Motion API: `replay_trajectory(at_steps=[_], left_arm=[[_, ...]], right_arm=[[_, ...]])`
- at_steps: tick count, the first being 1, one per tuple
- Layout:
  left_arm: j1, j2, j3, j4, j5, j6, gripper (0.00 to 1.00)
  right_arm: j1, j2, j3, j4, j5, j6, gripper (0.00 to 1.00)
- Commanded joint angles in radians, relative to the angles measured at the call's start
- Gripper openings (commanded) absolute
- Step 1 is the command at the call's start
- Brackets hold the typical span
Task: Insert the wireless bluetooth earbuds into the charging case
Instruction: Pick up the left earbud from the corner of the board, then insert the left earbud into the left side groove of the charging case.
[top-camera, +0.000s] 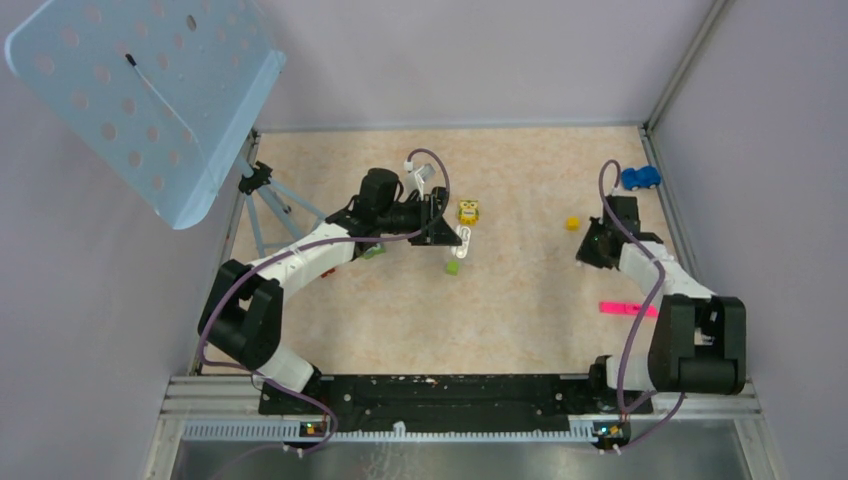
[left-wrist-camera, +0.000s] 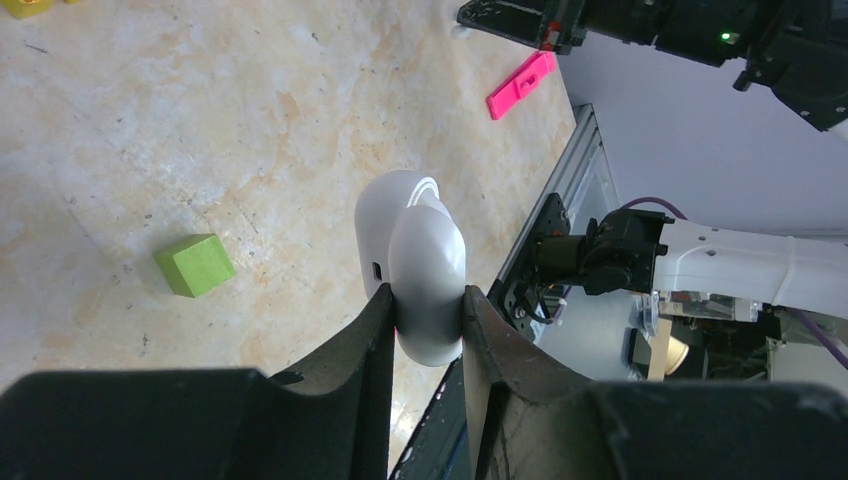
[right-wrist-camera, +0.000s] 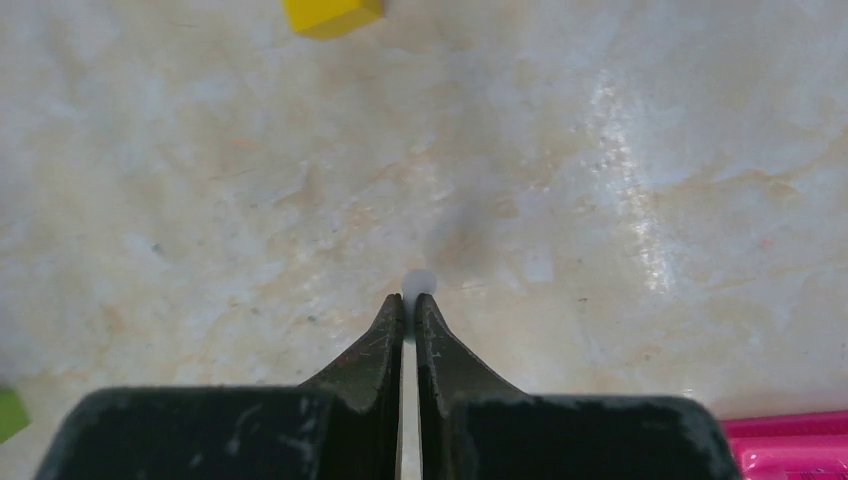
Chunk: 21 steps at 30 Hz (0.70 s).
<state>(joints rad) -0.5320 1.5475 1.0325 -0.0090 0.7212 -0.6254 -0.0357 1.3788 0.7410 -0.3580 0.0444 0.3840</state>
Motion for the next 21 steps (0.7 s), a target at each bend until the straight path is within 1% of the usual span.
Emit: replay_trajectory(at_steps=[1,5,8,10,13,16,19,21], left_arm=[[-0.003,-0.014,0.016,0.040,0.036,0.025,0.00],[-0.003,-0.009,0.026,0.050,0.055,0.033,0.00],[-0.003,-0.007,0.026,0.079,0.074,0.030,0.00],[-0.003,-0.011,0.012,0.127,0.101,0.010,0.00],[-0.003,-0.015,-0.012,0.214,0.112,-0.031,0.00],[-0.003,-0.030,-0.046,0.321,0.115,-0.085,0.00],[-0.003,-0.048,-0.075,0.385,0.113,-0.132,0.00],[-0.003,-0.058,-0.074,0.380,0.091,-0.138,0.00]], right_arm=[[0.008,-0.151,0.045,0.030,-0.184,-0.024,0.00],[0.027,-0.277,0.024,0.098,-0.366,0.008,0.00],[0.043,-0.369,-0.024,0.249,-0.600,0.062,0.00],[0.099,-0.417,-0.044,0.338,-0.667,0.110,0.00],[0.149,-0.448,-0.056,0.448,-0.721,0.207,0.00],[0.164,-0.457,-0.082,0.567,-0.759,0.317,0.00],[0.205,-0.462,-0.115,0.691,-0.744,0.412,0.00],[0.247,-0.455,-0.105,0.696,-0.715,0.422,0.00]])
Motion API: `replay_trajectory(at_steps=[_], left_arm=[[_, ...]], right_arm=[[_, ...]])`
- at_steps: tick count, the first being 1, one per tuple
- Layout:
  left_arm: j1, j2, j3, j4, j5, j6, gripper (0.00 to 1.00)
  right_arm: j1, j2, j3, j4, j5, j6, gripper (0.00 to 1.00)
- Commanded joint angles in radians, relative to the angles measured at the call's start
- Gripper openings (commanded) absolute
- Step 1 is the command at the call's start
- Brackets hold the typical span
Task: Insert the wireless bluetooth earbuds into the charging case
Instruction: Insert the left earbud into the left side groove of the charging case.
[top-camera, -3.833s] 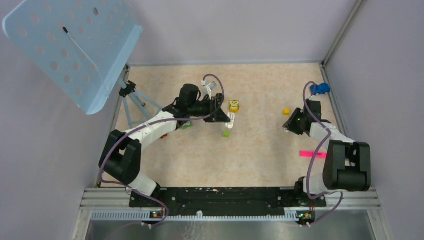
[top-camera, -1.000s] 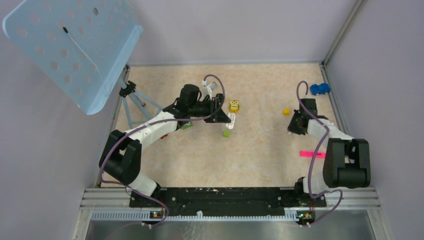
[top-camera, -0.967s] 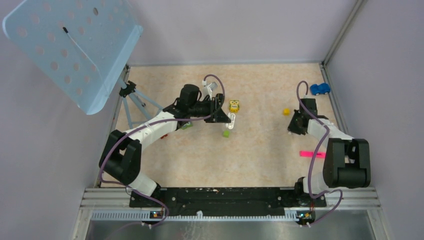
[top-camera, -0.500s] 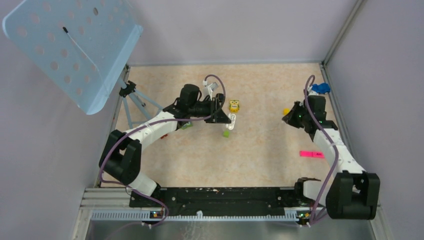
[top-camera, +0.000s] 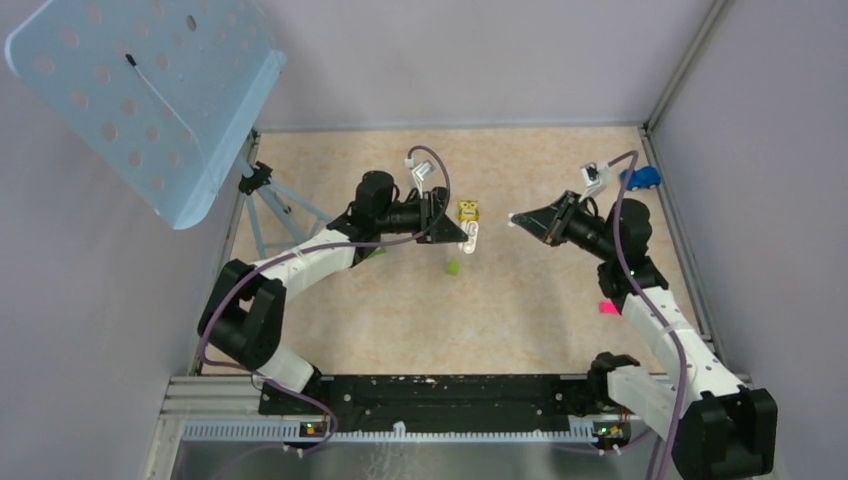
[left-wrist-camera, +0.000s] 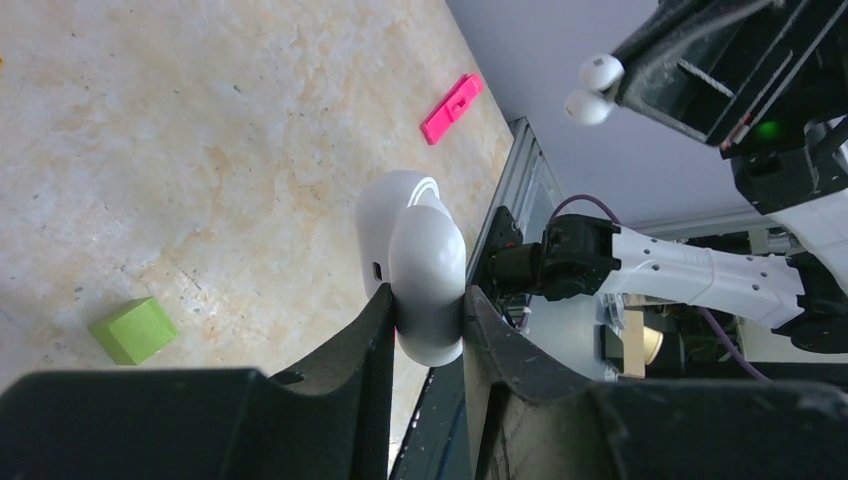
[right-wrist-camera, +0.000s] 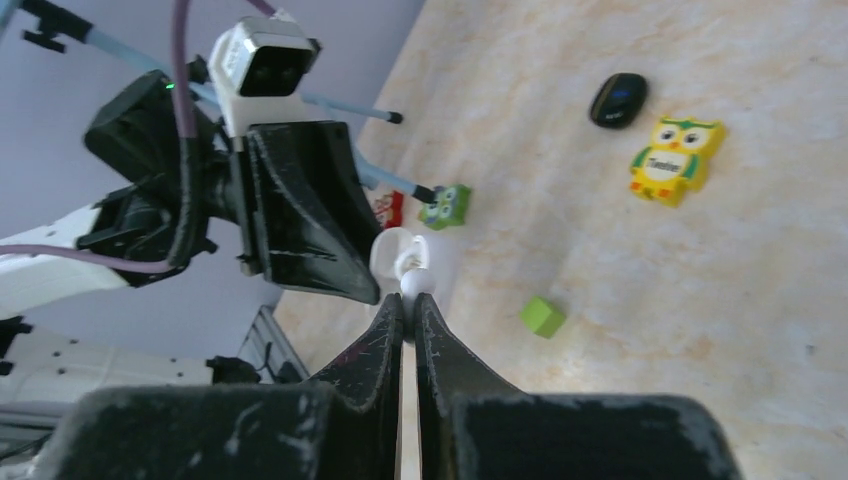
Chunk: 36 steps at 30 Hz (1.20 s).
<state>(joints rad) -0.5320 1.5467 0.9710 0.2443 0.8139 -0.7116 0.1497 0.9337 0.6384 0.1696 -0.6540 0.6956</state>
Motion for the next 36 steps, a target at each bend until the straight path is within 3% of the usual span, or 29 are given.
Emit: replay_trajectory(at_steps=[1,11,36], left_arm=[[-0.003,-0.063,-0.016,0.126,-0.014,-0.056,0.00],[-0.003,-0.093,-0.049,0.195,-0.107,-0.140,0.00],[-0.003,-0.090,-0.031,0.105,-0.108,-0.130,0.00]], right_arm=[[0.081,-0.008,0.003,0.166,0.000,0.115,0.00],[0.314,0.003,0.035,0.054,0.293,0.105,0.00],[0.417,0.147,0.059,0.124,0.401,0.103,0.00]])
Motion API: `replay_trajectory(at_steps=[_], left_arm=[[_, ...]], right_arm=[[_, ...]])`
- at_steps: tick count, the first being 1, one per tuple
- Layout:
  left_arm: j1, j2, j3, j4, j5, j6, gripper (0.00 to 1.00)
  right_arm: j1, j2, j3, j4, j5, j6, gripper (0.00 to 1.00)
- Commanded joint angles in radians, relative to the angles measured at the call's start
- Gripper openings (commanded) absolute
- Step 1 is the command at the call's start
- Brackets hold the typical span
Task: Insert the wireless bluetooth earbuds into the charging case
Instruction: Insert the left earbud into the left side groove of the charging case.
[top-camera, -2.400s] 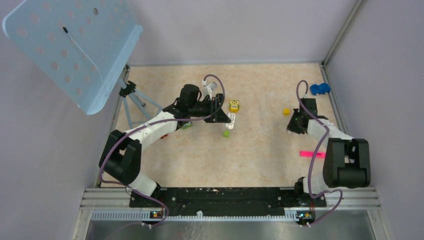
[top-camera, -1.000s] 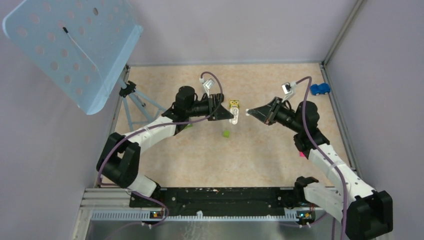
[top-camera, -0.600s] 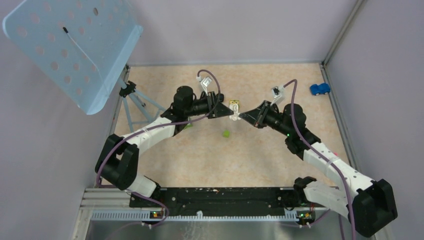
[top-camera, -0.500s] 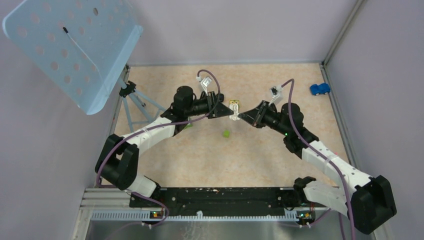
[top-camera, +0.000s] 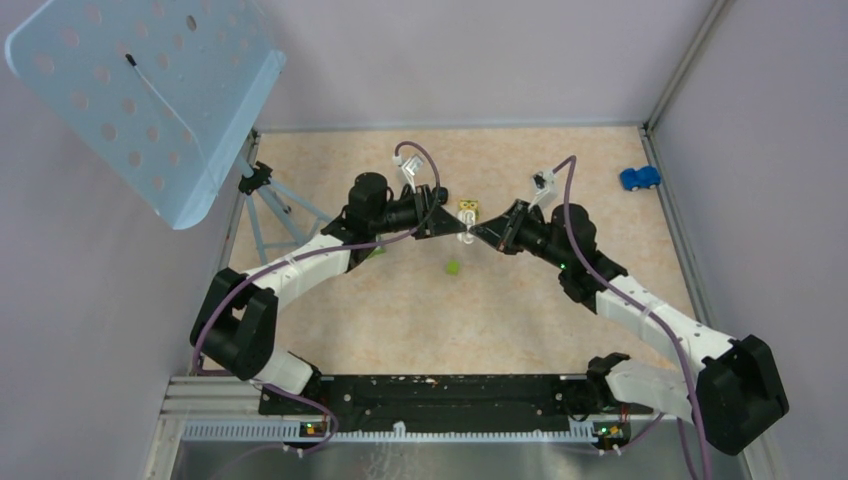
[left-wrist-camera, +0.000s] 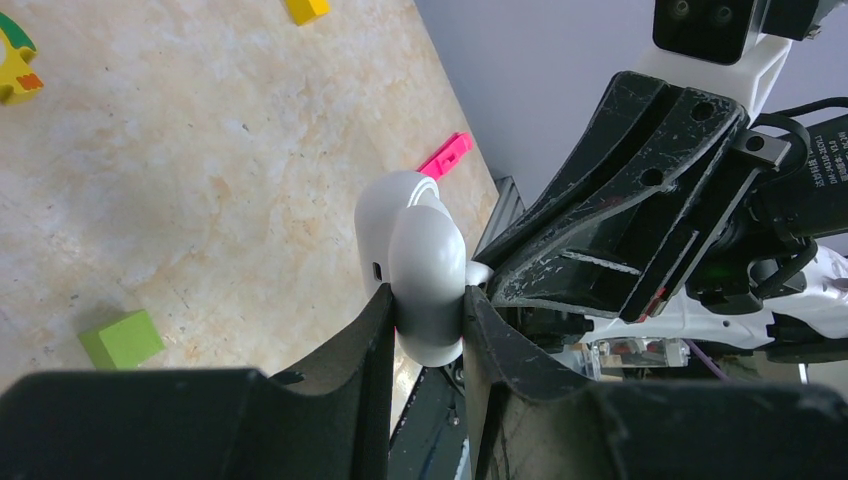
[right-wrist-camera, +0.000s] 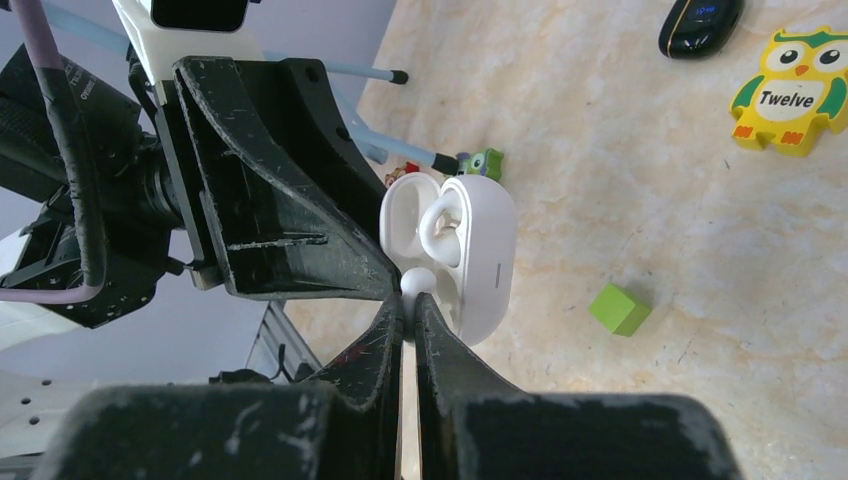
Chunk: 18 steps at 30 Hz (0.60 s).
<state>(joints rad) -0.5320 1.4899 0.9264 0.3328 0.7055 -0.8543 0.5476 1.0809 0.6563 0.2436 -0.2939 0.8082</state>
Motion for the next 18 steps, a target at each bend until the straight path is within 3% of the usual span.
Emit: replay_trajectory(at_steps=[1,18], left_arm=[[-0.003,-0.033,0.014,0.015,0.001,0.011,0.00],[-0.003,-0.017,0.019,0.002,-0.010,0.001,0.00]], right_arm=[[0.022,0.002,0.039,0.049,0.047,-0.013,0.00],[0.055,0.020,0.013,-0.001,0.101,-0.024,0.00]])
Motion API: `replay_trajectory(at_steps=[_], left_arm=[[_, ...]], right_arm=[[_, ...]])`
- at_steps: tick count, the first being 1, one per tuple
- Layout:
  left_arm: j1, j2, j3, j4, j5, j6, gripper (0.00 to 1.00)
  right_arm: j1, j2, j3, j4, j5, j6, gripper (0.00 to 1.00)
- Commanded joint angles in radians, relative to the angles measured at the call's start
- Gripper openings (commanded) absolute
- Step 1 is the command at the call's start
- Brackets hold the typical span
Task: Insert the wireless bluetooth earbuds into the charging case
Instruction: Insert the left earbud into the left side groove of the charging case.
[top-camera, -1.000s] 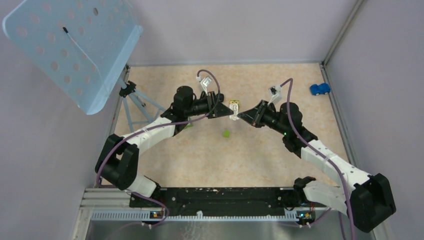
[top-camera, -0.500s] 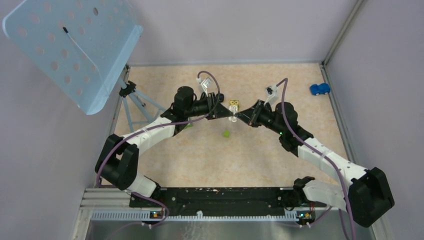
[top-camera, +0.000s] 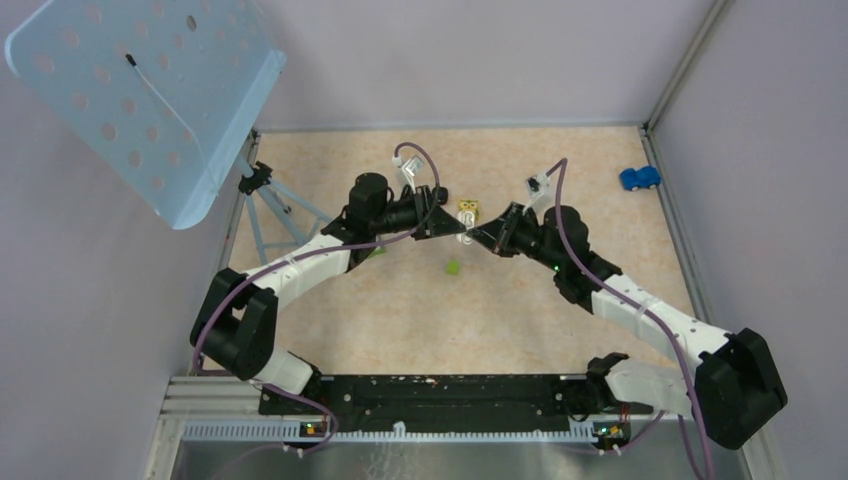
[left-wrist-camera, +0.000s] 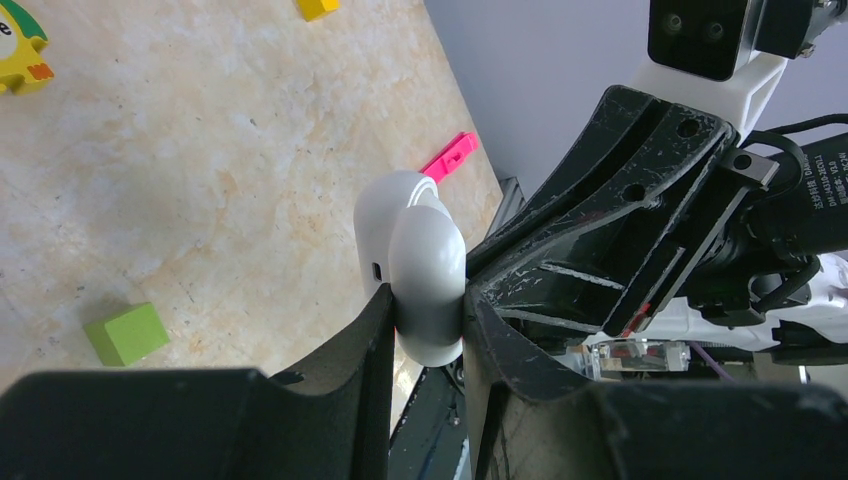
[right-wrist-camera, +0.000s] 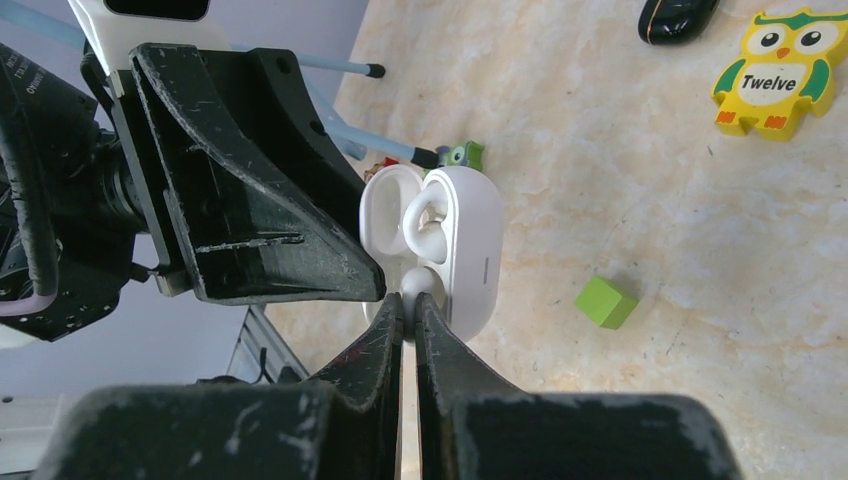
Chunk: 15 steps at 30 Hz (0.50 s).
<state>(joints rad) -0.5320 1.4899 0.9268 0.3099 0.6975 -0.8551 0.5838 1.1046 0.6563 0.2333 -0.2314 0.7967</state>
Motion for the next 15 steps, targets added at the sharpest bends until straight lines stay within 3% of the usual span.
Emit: replay_trajectory(at_steps=[1,7,11,15], left_arm=[[-0.003,-0.018,0.017,0.026,-0.002,0.002,0.00],[-0.003,-0.016,0.017,0.025,-0.001,0.002,0.00],[-0.003,-0.014,0.015,0.024,-0.004,0.007,0.00],[-0.003,-0.011,0.011,0.020,-0.005,0.008,0.00]], right_arm=[[0.021,-0.007,0.011,0.003,0.053,-0.015,0.00],[0.027,-0.005,0.026,-0.026,0.075,-0.025,0.00],[0.033,0.001,0.034,-0.027,0.068,-0.025,0.20],[0.035,-0.014,0.043,-0.026,0.066,-0.029,0.24]])
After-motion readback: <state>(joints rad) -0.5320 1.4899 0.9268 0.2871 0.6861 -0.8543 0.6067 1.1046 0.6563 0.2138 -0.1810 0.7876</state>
